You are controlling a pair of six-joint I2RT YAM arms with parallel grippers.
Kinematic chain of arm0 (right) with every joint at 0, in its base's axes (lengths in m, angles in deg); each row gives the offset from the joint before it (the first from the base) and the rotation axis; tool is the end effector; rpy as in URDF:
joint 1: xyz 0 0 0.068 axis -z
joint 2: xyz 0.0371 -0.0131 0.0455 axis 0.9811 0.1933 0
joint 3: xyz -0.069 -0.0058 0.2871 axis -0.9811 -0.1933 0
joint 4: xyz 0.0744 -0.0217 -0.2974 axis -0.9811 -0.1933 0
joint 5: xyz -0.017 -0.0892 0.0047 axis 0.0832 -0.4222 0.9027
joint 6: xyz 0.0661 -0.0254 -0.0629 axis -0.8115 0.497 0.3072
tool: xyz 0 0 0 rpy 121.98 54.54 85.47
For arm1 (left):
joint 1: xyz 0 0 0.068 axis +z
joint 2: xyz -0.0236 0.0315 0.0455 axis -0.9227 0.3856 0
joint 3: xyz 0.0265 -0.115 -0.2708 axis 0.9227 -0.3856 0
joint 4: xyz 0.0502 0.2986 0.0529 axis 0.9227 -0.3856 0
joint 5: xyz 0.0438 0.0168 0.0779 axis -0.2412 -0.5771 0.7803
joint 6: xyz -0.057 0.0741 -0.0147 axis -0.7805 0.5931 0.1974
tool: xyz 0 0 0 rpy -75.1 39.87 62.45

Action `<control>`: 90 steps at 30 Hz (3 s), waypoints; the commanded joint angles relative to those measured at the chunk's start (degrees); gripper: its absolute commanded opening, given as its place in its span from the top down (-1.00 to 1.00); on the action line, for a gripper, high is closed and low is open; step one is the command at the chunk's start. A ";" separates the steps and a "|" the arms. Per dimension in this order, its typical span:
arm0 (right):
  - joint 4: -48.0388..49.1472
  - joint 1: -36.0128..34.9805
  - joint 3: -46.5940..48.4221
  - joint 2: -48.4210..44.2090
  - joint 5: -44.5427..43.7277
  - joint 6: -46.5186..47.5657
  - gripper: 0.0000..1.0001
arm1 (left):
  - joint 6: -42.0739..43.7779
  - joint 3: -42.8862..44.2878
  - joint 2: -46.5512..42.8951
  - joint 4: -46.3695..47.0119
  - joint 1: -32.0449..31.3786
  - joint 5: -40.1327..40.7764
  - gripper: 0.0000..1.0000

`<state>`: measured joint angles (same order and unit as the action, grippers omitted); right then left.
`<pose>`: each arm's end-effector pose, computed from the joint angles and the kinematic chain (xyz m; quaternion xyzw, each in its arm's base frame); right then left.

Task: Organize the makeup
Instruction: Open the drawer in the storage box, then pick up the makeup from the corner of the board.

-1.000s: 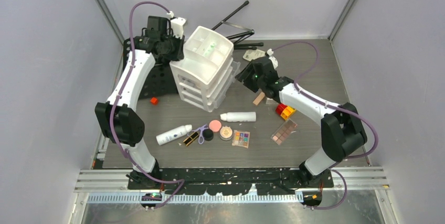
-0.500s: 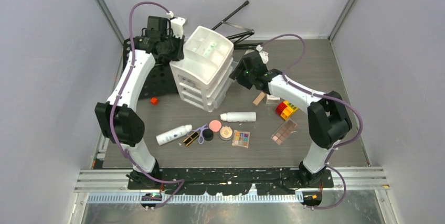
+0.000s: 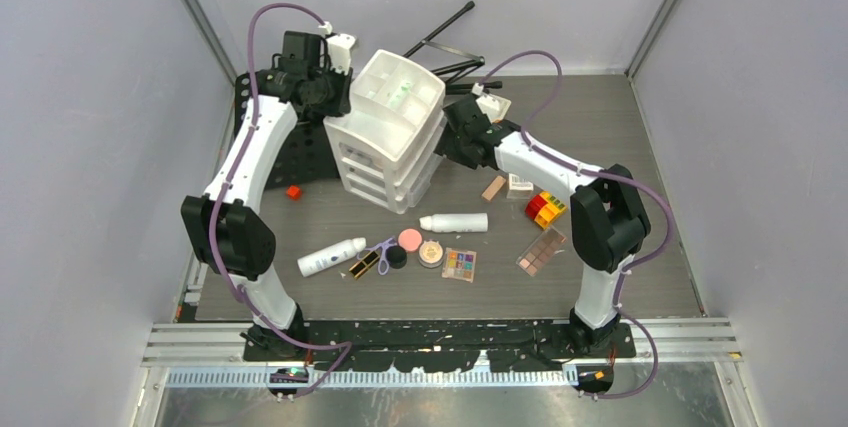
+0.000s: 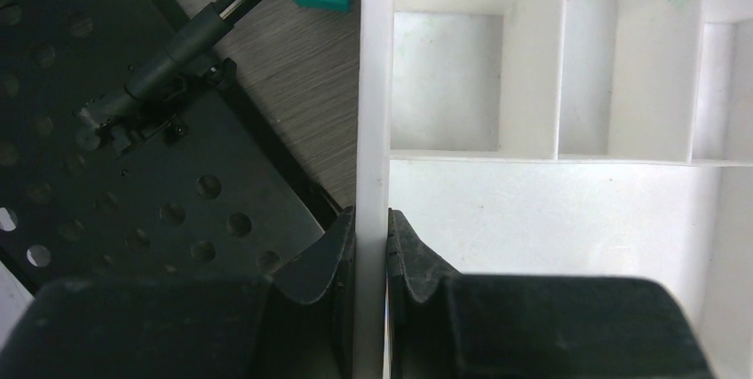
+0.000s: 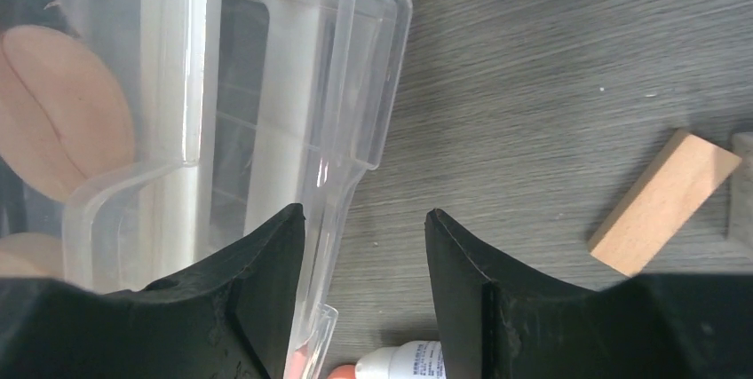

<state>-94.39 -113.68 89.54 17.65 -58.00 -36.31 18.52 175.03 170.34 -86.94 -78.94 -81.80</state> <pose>0.4209 0.2683 0.2140 0.1563 0.9147 0.1557 0.3385 0.4606 -0.1102 0.3645 0.1796 0.8982 -0.0987 0.3890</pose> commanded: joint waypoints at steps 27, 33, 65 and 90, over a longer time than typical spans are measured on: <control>-16.80 3.38 -2.27 -11.72 -13.00 7.43 -0.13 | 1.33 -4.80 2.58 -4.73 -0.18 9.38 0.81; -11.11 3.46 -3.42 -15.12 -6.23 8.42 -0.14 | 1.38 -5.13 2.03 -3.17 -0.17 7.70 0.78; -5.46 3.49 -16.76 -41.01 -4.81 11.68 -0.13 | 1.90 4.51 -3.28 5.00 -1.83 2.25 -0.33; -12.50 3.91 -23.45 -53.03 -0.35 19.70 -0.45 | -24.03 -37.78 -38.54 30.81 -1.83 18.38 -0.72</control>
<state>-106.28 -110.10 66.52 -33.71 -62.26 -20.03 0.49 146.23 137.97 -67.77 -80.60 -70.21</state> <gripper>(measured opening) 0.724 0.806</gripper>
